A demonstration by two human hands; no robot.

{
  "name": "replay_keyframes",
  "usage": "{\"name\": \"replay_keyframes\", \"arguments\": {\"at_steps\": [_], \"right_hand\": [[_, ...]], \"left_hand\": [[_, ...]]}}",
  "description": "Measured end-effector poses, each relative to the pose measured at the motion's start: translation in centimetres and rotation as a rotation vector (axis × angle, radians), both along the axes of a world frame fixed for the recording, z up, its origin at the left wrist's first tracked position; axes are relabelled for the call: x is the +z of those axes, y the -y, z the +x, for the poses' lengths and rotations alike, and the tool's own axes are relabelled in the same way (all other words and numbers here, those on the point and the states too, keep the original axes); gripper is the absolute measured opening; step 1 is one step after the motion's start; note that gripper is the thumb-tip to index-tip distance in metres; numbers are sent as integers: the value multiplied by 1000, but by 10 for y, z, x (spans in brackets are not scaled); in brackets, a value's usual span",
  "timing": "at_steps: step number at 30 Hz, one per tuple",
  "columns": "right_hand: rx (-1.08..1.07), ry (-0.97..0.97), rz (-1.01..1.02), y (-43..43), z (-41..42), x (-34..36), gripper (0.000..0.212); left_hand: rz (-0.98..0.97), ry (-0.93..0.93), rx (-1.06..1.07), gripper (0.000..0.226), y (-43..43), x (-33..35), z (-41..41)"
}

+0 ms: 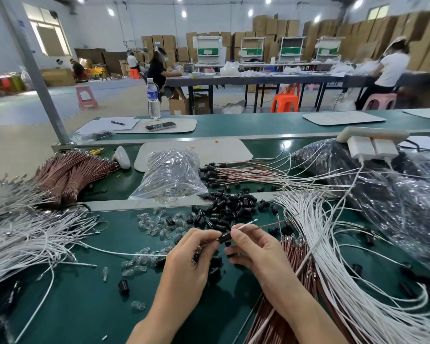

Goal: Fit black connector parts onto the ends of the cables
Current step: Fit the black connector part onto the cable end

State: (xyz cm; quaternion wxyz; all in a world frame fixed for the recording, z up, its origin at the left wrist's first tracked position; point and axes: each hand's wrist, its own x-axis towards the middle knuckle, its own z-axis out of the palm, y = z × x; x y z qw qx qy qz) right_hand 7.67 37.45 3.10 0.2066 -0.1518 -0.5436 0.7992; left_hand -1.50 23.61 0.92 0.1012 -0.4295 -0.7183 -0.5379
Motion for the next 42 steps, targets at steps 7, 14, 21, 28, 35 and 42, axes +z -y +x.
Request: {"name": "replay_keyframes", "arguments": {"at_steps": [7, 14, 21, 28, 35, 42], "right_hand": [[-89, -44, -51, -7, 0, 0, 21], [-262, -66, 2, -13, 2, 0, 19], [-319, -79, 100, -14, 4, 0, 17], [-326, -175, 29, -19, 8, 8, 16], [-412, -302, -104, -33, 14, 13, 6], [-295, -339, -365, -32, 17, 17, 14]], "left_hand": [[-52, -71, 32, 21, 2, 1, -1], [-84, -79, 54, 26, 4, 2, 0], [-139, -59, 100, 26, 4, 0, -1], [-187, -58, 135, 29, 6, 2, -1], [-197, -78, 197, 29, 7, 4, -2], [-160, -122, 182, 21, 6, 5, 2]]}}
